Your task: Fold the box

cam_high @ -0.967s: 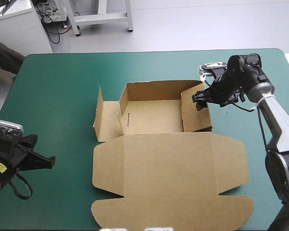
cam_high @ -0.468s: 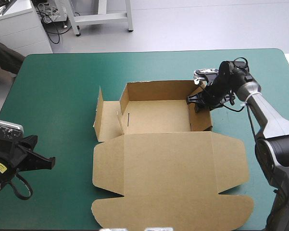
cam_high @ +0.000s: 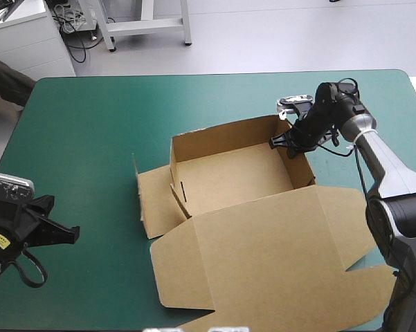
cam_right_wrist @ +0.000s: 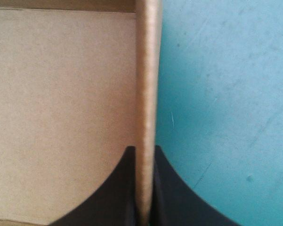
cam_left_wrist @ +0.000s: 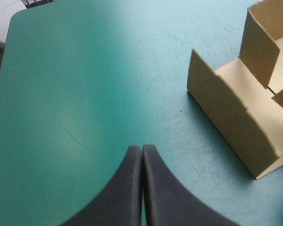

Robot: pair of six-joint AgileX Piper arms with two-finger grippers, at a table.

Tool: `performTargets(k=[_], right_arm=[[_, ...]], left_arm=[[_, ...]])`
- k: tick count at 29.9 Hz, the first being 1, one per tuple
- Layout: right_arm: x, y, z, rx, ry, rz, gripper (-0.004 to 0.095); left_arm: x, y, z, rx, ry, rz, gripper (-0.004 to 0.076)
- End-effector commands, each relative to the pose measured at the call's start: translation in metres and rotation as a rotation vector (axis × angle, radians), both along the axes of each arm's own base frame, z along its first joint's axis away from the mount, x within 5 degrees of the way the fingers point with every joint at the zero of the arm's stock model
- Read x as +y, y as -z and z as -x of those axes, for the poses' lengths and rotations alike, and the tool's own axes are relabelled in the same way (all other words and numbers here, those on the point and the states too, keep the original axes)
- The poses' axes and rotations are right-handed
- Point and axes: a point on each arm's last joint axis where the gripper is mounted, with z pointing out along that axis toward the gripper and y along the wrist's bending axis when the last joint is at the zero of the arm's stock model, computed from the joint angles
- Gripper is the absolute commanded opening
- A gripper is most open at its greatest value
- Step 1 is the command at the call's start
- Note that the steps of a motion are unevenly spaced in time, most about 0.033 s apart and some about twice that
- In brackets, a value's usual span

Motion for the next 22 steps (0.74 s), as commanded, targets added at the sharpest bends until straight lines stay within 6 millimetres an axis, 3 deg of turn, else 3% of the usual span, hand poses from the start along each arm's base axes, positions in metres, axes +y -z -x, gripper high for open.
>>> performTargets(k=[1, 8, 16, 22], right_arm=[[-0.001, -0.058, 0.013, -0.125, -0.025, -0.046, -0.0023], [-0.024, -0.105, 0.032, -0.268, -0.039, -0.048, -0.0023], [-0.079, -0.159, 0.067, -0.431, 0.045, -0.139, -0.0024], [-0.104, -0.177, 0.093, -0.506, 0.067, -0.179, -0.0024]], left_arm=[[0.000, -0.012, -0.002, -0.082, -0.007, 0.022, -0.0032], [0.000, -0.012, -0.002, -0.082, -0.010, 0.014, -0.0032], [0.000, -0.012, -0.002, -0.084, -0.010, 0.014, -0.0032], [-0.002, -0.010, -0.008, -0.058, -0.026, 0.076, -0.0002]])
